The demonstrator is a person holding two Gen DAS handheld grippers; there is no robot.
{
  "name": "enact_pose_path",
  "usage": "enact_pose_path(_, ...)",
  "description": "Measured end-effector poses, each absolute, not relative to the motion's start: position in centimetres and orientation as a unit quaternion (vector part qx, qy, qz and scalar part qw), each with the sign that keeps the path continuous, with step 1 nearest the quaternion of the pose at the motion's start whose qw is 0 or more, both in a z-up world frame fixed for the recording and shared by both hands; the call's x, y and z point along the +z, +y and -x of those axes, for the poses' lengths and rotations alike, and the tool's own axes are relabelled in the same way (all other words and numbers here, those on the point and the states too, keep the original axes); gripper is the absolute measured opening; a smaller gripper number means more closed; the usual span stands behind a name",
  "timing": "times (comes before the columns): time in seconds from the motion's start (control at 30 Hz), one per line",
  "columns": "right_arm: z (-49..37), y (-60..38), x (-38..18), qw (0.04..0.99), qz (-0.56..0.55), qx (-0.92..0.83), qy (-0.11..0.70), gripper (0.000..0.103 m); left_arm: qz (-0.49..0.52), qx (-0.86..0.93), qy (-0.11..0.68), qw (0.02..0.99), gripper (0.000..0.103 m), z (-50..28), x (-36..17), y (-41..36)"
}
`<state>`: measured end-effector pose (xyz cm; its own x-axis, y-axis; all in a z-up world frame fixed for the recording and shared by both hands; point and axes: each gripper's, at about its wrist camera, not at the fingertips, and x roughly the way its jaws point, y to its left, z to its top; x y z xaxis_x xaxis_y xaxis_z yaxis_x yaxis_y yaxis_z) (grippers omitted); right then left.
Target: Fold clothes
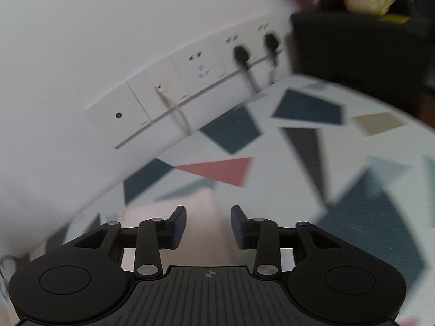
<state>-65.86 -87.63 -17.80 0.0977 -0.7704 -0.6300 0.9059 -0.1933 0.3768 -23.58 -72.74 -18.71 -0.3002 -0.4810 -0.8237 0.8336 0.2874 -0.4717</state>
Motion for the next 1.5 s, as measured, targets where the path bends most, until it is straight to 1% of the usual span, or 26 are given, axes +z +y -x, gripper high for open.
enact_pose_path(0.07, 66.1, -84.8, -18.3, 0.616, -0.383, -0.679, 0.113, 0.038, -0.151, -0.573, 0.591, 0.547, 0.076, 24.3, -19.4, -72.3)
enact_pose_path(0.2, 65.2, -80.4, -19.9, 0.594, -0.375, -0.694, 0.156, 0.038, -0.139, -0.565, 0.644, 0.497, 0.076, 25.6, -20.8, -71.5)
enact_pose_path(0.23, 64.7, -79.7, -20.1, 0.595, -0.362, -0.698, 0.165, 0.039, -0.136, -0.563, 0.656, 0.484, 0.076, 26.0, -21.1, -71.3)
enact_pose_path(0.27, 64.3, -79.1, -20.3, 0.596, -0.35, -0.702, 0.174, 0.042, -0.127, -0.56, 0.665, 0.478, 0.076, 26.1, -21.4, -71.2)
enact_pose_path(0.33, 63.1, -78.3, -20.7, 0.602, -0.326, -0.7, 0.203, 0.049, -0.09, -0.55, 0.667, 0.494, 0.078, 25.6, -21.5, -71.7)
enact_pose_path(0.4, 62.0, -77.8, -20.7, 0.611, -0.292, -0.701, 0.224, 0.049, -0.104, -0.539, 0.659, 0.515, 0.076, 25.8, -21.0, -72.9)
enact_pose_path(0.47, 60.9, -77.6, -20.6, 0.627, -0.265, -0.693, 0.24, 0.05, -0.113, -0.53, 0.643, 0.541, 0.068, 26.0, -20.6, -73.6)
enact_pose_path(0.5, 60.5, -77.8, -20.8, 0.628, -0.256, -0.692, 0.249, 0.05, -0.113, -0.525, 0.634, 0.557, 0.041, 25.9, -20.5, -73.7)
enact_pose_path(0.53, 60.3, -78.1, -20.9, 0.627, -0.252, -0.692, 0.254, 0.047, -0.112, -0.518, 0.626, 0.572, 0.016, 25.7, -20.3, -73.7)
enact_pose_path(0.57, 61.0, -78.5, -20.9, 0.62, -0.269, -0.695, 0.244, 0.039, -0.11, -0.511, 0.618, 0.588, 0.016, 25.4, -20.2, -73.6)
enact_pose_path(0.63, 62.4, -79.3, -20.9, 0.606, -0.306, -0.701, 0.22, 0.028, -0.104, -0.509, 0.605, 0.603, 0.016, 24.9, -19.7, -73.3)
enact_pose_path(0.67, 63.6, -79.4, -21.0, 0.6, -0.336, -0.698, 0.2, 0.028, -0.103, -0.513, 0.599, 0.607, 0.016, 24.7, -19.5, -73.1)
enact_pose_path(0.7, 64.2, -79.6, -21.1, 0.602, -0.349, -0.69, 0.201, 0.028, -0.106, -0.517, 0.593, 0.609, 0.016, 24.7, -19.5, -72.9)
enact_pose_path(0.77, 65.1, -79.8, -21.3, 0.605, -0.37, -0.675, 0.203, 0.029, -0.114, -0.526, 0.581, 0.611, 0.017, 24.9, -19.7, -72.5)
enact_pose_path(0.8, 65.0, -79.5, -21.4, 0.607, -0.368, -0.672, 0.212, 0.029, -0.118, -0.533, 0.575, 0.609, 0.022, 25.0, -19.8, -72.5)
enact_pose_path(0.83, 64.9, -79.2, -21.4, 0.604, -0.369, -0.672, 0.217, 0.032, -0.128, -0.537, 0.571, 0.608, 0.031, 25.1, -19.9, -72.7)
enact_pose_path(0.87, 64.7, -78.9, -21.5, 0.602, -0.37, -0.673, 0.22, 0.036, -0.14, -0.538, 0.568, 0.607, 0.033, 25.2, -19.8, -72.9)
enact_pose_path(0.9, 64.5, -78.5, -21.4, 0.6, -0.374, -0.673, 0.216, 0.038, -0.149, -0.543, 0.564, 0.604, 0.043, 25.3, -19.5, -72.8)
enact_pose_path(0.93, 64.2, -78.1, -21.3, 0.599, -0.378, -0.674, 0.212, 0.04, -0.157, -0.548, 0.555, 0.606, 0.063, 25.5, -18.8, -72.5)
enact_pose_path(0.97, 63.8, -77.8, -21.2, 0.598, -0.381, -0.674, 0.207, 0.042, -0.162, -0.56, 0.535, 0.611, 0.072, 25.7, -18.0, -72.0)
enact_pose_path(1.0, 63.4, -77.5, -21.0, 0.598, -0.383, -0.674, 0.202, 0.044, -0.167, -0.572, 0.513, 0.618, 0.078, 25.9, -17.1, -71.4)
enact_pose_path(1.07, 62.3, -77.1, -20.7, 0.605, -0.375, -0.671, 0.206, 0.05, -0.183, -0.591, 0.46, 0.636, 0.078, 26.1, -15.7, -70.0)
enact_pose_path(1.23, 60.4, -76.6, -20.0, 0.616, -0.361, -0.664, 0.223, 0.052, -0.202, -0.566, 0.413, 0.684, 0.078, 22.8, -15.1, -66.6)
enact_pose_path(1.37, 59.9, -76.3, -19.6, 0.611, -0.363, -0.667, 0.225, 0.052, -0.132, -0.505, 0.439, 0.731, 0.079, 17.6, -15.8, -63.0)
enact_pose_path(1.4, 59.7, -76.2, -19.4, 0.61, -0.362, -0.668, 0.226, 0.052, -0.113, -0.493, 0.444, 0.739, 0.081, 16.4, -16.1, -62.2)
enact_pose_path(1.5, 58.6, -76.0, -18.8, 0.609, -0.357, -0.671, 0.227, 0.053, -0.075, -0.456, 0.475, 0.749, 0.081, 13.6, -17.4, -61.2)
